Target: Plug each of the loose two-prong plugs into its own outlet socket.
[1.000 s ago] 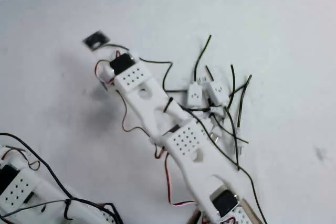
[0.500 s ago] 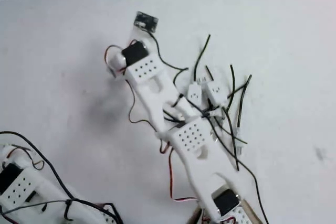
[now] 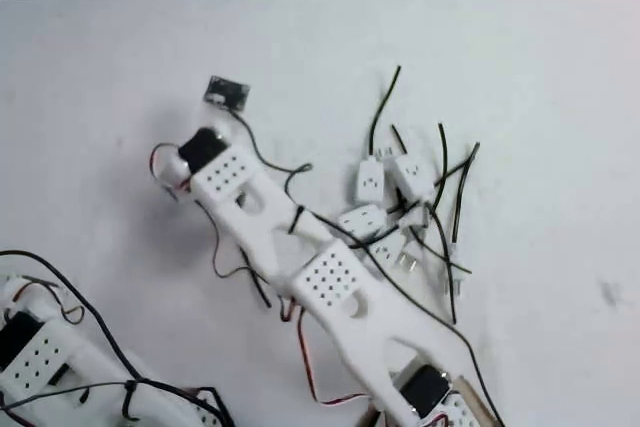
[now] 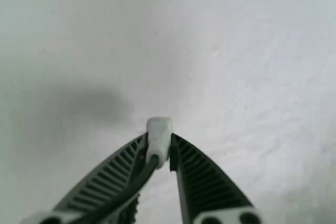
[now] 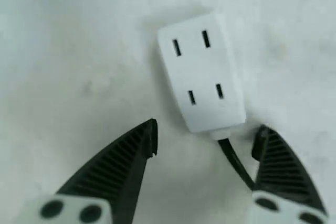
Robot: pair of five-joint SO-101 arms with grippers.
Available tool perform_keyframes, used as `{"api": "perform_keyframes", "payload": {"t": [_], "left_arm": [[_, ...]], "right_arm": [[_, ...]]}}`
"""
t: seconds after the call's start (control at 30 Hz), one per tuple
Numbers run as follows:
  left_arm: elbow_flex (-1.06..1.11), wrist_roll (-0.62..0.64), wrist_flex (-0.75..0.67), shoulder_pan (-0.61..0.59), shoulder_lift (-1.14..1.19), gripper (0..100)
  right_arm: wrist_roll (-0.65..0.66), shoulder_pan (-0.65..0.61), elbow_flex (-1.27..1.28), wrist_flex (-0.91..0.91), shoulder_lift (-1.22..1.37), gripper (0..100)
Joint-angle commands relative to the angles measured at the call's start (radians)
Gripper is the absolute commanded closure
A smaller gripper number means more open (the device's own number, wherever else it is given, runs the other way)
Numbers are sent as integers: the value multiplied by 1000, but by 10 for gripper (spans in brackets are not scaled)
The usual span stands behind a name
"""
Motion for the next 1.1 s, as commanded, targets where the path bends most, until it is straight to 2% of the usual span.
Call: {"api": "perform_keyframes", "payload": {"t": [0.0,0.1,0.2,0.27,0.37,0.53,0.67,0.77,0.97,1.07], "left_arm": [[-3,-8,-21,8,-4,976],[-3,-9,-20,27,2,976],[-2,-100,-20,59,2,976],[-2,-170,-18,84,2,976],[-2,-192,-18,120,2,976],[-9,-187,-18,302,2,976],[-66,-63,-12,435,4,976],[-121,-18,0,561,4,976],[-330,81,176,812,5,976],[-423,95,226,898,7,976]], "right_arm": [[121,15,-94,16,-102,676],[227,42,-204,59,-165,676],[315,97,-319,99,-208,676],[391,145,-324,101,-248,676],[526,231,-318,108,-317,676],[738,354,-316,162,-415,676],[821,443,-308,165,-450,676],[867,515,-308,166,-450,676],[921,664,-212,171,-464,676],[921,734,-98,171,-496,676]]}}
